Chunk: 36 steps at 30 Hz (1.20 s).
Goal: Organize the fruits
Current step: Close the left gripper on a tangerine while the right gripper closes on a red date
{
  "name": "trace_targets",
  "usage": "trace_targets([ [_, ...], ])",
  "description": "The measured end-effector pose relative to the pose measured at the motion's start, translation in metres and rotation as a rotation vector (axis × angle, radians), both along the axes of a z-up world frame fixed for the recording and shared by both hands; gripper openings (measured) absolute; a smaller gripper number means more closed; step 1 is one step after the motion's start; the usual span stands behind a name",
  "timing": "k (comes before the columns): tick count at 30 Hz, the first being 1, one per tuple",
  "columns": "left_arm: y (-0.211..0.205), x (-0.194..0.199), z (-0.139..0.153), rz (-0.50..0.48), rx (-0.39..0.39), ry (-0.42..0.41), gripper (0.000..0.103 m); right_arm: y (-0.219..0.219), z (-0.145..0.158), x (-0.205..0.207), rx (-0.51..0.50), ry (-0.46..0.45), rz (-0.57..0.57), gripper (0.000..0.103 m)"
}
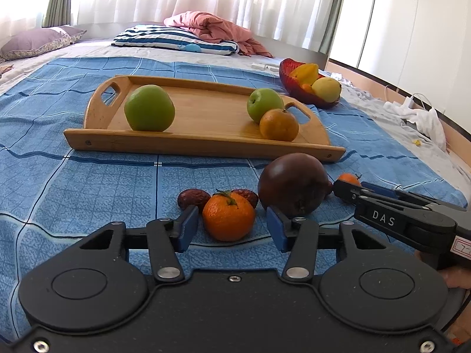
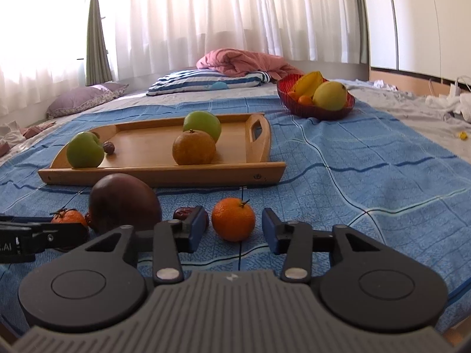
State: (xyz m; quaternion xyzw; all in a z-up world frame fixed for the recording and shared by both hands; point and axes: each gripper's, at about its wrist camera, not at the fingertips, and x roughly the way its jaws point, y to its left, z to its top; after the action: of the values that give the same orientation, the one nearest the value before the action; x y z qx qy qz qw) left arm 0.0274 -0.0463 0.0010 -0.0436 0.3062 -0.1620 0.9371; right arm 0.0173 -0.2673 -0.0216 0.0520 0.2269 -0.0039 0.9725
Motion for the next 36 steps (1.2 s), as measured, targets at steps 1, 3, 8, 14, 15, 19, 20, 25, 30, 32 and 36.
trace_targets([
  [1, -0.001, 0.001, 0.000, -0.003, 0.006, -0.003, 0.048, -0.001, -0.001, 0.002, 0.008, 0.006, -0.006, 0.046],
  [3, -0.004, 0.001, 0.000, -0.005, 0.017, -0.009, 0.048, -0.003, -0.003, 0.003, 0.022, 0.015, -0.014, 0.046],
  [8, -0.006, 0.002, -0.001, 0.005, 0.023, -0.013, 0.050, -0.002, -0.005, 0.005, 0.015, 0.016, -0.012, 0.045],
  [14, -0.011, 0.003, -0.005, 0.019, 0.042, -0.018, 0.050, -0.001, -0.006, 0.007, 0.008, 0.018, -0.010, 0.045],
  [15, -0.011, 0.004, -0.006, 0.022, 0.042, -0.017, 0.050, -0.001, -0.006, 0.007, 0.008, 0.019, -0.010, 0.045],
  [19, -0.012, 0.004, -0.008, 0.028, 0.048, -0.018, 0.046, 0.001, -0.008, 0.008, 0.003, 0.019, -0.010, 0.045],
  [20, -0.012, 0.004, -0.008, 0.029, 0.052, -0.020, 0.045, 0.001, -0.008, 0.008, 0.001, 0.018, -0.010, 0.045],
  [25, -0.013, 0.003, -0.009, 0.035, 0.065, -0.027, 0.038, 0.003, -0.009, 0.008, -0.006, 0.017, -0.010, 0.045],
  [30, -0.013, 0.003, -0.009, 0.034, 0.067, -0.027, 0.038, 0.005, -0.010, 0.009, -0.020, 0.014, -0.009, 0.045],
  [32, -0.014, 0.002, -0.009, 0.035, 0.070, -0.027, 0.038, 0.005, -0.010, 0.009, -0.021, 0.013, -0.010, 0.045],
  [36, -0.016, 0.002, -0.008, 0.035, 0.086, -0.030, 0.038, 0.006, -0.010, 0.008, -0.016, 0.013, -0.011, 0.043],
])
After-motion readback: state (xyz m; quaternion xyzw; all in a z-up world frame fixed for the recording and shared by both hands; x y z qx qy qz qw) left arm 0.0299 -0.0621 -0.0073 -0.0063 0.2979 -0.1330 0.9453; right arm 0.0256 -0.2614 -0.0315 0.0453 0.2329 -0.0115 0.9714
